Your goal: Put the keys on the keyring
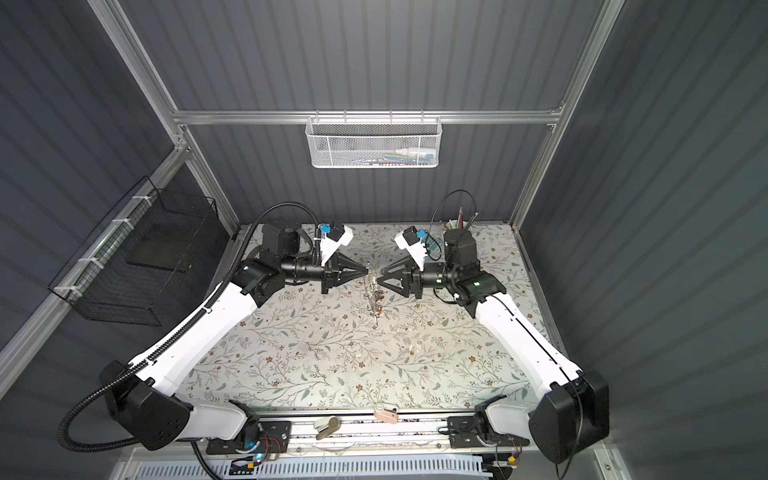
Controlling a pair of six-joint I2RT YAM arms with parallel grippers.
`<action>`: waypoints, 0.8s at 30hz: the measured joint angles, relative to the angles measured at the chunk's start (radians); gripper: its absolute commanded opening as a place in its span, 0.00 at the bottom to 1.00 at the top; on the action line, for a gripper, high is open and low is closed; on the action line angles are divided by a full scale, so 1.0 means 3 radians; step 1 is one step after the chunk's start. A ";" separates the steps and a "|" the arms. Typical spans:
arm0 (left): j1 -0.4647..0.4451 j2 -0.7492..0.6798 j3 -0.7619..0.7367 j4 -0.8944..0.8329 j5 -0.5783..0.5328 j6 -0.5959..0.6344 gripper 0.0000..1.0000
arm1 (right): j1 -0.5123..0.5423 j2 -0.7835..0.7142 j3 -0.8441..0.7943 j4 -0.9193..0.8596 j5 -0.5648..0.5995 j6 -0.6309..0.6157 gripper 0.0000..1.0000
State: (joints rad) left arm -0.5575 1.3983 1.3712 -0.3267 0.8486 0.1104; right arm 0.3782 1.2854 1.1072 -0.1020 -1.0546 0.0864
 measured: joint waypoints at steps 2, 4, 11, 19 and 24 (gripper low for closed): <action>0.0000 0.0000 -0.0033 0.0037 0.0014 -0.0025 0.00 | 0.0004 0.0042 0.0006 0.0023 -0.0011 0.0024 0.39; 0.0000 -0.0001 -0.0052 0.0055 0.0018 -0.0041 0.00 | 0.0008 0.0079 0.0024 0.0034 -0.0027 0.0052 0.33; 0.0000 -0.0006 -0.0098 0.0121 0.0031 -0.0074 0.00 | 0.0009 0.0139 0.0084 0.0097 -0.0079 0.0127 0.11; 0.0003 -0.0029 -0.0136 0.0150 0.0028 -0.0112 0.00 | 0.0029 0.0164 0.0113 0.0113 -0.0107 0.0174 0.00; 0.0003 -0.0031 -0.0144 0.0184 0.0011 -0.0126 0.00 | 0.0029 0.0164 0.0113 0.0114 -0.0117 0.0189 0.20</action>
State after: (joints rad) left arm -0.5568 1.3891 1.3281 -0.2714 0.8520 0.0727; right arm 0.3870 1.3346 1.1412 -0.0677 -1.0897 0.1432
